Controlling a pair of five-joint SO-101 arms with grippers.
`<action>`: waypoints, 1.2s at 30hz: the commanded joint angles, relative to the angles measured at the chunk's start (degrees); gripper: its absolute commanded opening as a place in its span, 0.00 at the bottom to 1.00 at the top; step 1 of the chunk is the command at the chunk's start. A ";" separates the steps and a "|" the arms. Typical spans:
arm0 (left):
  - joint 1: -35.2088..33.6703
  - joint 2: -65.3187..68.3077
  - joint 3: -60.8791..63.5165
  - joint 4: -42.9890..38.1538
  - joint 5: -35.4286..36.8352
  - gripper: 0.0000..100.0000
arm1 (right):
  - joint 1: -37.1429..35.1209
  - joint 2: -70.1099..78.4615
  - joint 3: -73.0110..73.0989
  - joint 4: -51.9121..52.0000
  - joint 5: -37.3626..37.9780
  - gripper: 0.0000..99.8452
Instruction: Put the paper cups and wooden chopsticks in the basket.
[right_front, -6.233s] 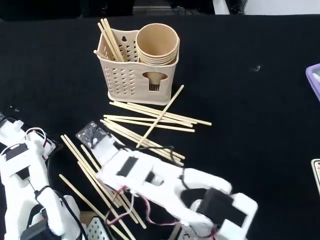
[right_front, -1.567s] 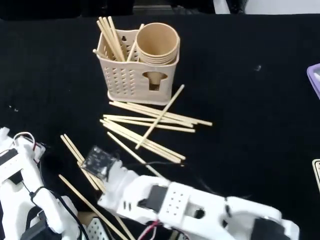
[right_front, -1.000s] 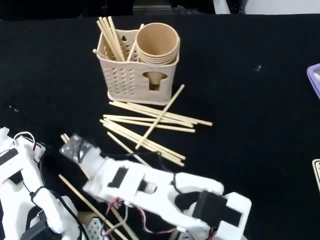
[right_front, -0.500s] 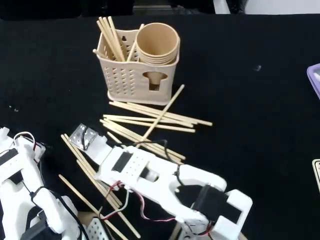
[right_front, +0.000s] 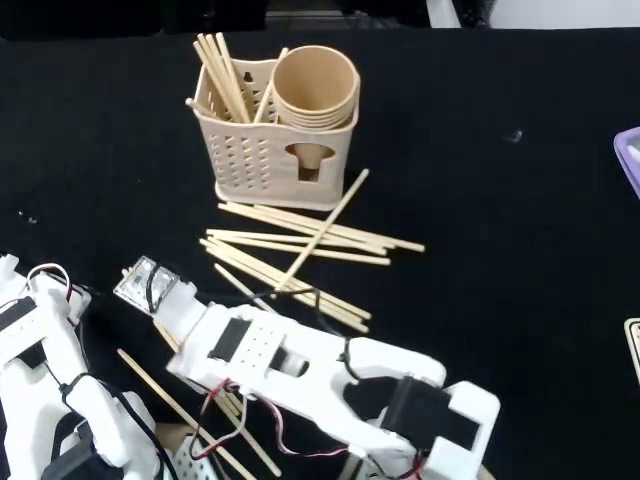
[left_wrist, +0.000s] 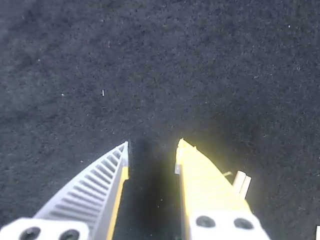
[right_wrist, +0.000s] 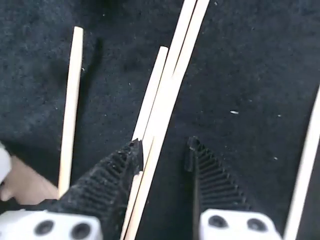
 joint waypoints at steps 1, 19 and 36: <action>-0.57 -0.62 -2.07 -0.79 0.18 0.16 | -0.53 3.30 -4.97 -0.79 -0.53 0.16; -0.57 -0.62 -2.07 -0.79 0.18 0.16 | 7.56 9.10 -14.02 18.02 10.37 0.01; -0.57 -0.70 -2.15 -0.79 0.18 0.16 | 12.75 -3.03 -3.74 16.62 16.00 0.12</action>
